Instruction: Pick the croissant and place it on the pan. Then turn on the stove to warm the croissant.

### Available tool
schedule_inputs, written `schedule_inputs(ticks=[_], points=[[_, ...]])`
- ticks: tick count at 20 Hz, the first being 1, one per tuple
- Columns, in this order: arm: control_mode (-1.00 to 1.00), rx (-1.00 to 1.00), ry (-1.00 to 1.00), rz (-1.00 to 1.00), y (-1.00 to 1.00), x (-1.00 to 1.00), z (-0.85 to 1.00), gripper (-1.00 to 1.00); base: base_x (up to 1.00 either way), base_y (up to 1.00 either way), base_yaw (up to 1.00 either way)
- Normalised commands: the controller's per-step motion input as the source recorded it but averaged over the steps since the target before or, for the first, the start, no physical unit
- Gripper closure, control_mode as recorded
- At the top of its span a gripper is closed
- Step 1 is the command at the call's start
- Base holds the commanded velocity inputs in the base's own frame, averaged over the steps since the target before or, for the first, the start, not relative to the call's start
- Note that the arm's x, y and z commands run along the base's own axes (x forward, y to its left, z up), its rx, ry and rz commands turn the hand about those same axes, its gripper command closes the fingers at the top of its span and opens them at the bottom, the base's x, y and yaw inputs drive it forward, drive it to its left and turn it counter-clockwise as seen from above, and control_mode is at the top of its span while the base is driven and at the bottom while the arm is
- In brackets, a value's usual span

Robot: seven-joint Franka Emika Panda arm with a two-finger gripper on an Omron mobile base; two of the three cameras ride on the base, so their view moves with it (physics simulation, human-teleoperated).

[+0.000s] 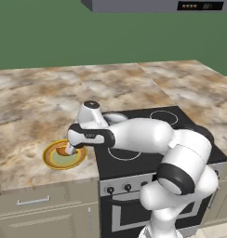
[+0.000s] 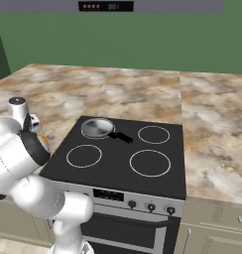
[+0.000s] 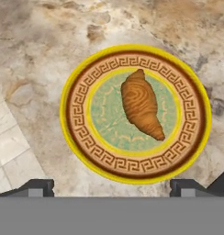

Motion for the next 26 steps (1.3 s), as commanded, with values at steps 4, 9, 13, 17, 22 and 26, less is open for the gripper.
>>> schedule_inputs(ticks=[4, 9, 13, 17, 22, 26], points=[[-1.0, -0.01, 0.06, 0.0, 0.11, 0.26, -0.12, -1.0, 0.0, 0.0, 0.0], [-1.0, -0.05, 0.05, 0.0, 0.2, 0.26, -0.16, -1.0, 0.0, 0.0, 0.0], [-1.0, -0.09, 0.05, 0.0, 0.29, 0.3, -0.19, -1.0, 0.0, 0.0, 0.0], [-1.0, -0.09, 0.05, 0.0, 0.29, 0.28, -0.19, -1.0, 0.0, 0.0, 0.0], [-1.0, -0.03, 0.03, 0.0, 0.19, 0.34, -0.15, -1.0, 0.0, 0.0, 0.0], [-1.0, -0.01, 0.02, 0.0, 0.09, 0.28, -0.14, -1.0, 0.0, 0.0, 0.0]])
